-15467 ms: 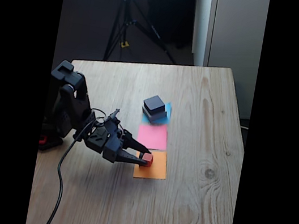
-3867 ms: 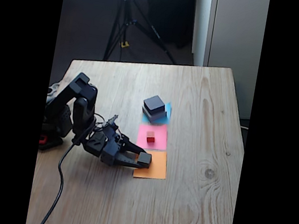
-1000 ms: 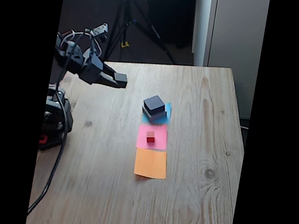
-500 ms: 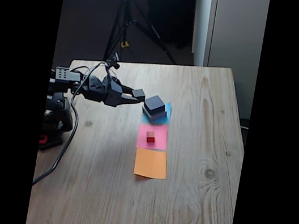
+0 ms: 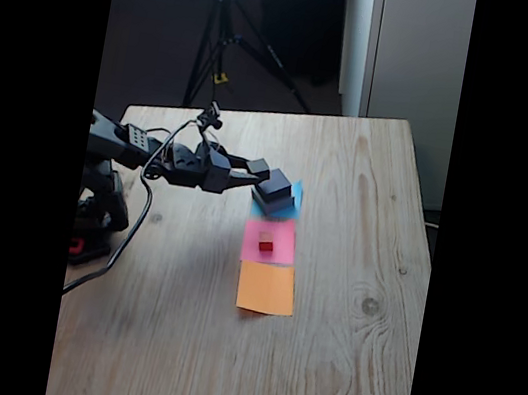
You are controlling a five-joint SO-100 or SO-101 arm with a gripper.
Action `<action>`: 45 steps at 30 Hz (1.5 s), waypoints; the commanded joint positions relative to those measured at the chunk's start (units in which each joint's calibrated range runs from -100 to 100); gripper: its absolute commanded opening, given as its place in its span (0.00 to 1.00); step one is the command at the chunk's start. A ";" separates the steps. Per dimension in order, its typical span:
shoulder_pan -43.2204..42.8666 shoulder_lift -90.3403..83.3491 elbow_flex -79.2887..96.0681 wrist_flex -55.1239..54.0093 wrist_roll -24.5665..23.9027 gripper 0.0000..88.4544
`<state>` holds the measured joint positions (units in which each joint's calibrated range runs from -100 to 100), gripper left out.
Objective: Tower of hanoi
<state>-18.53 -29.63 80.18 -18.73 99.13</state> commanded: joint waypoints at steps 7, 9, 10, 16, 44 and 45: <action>-0.15 8.36 -6.27 -6.48 0.87 0.09; -0.23 10.48 -6.55 -8.18 0.87 0.09; -0.23 11.38 -6.55 -8.99 0.87 0.09; -0.40 13.81 -5.91 -11.66 0.87 0.09; -0.48 17.52 -7.73 -12.95 0.87 0.13; -0.40 17.52 -7.73 -12.95 0.87 0.14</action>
<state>-18.53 -11.76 74.79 -30.58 99.13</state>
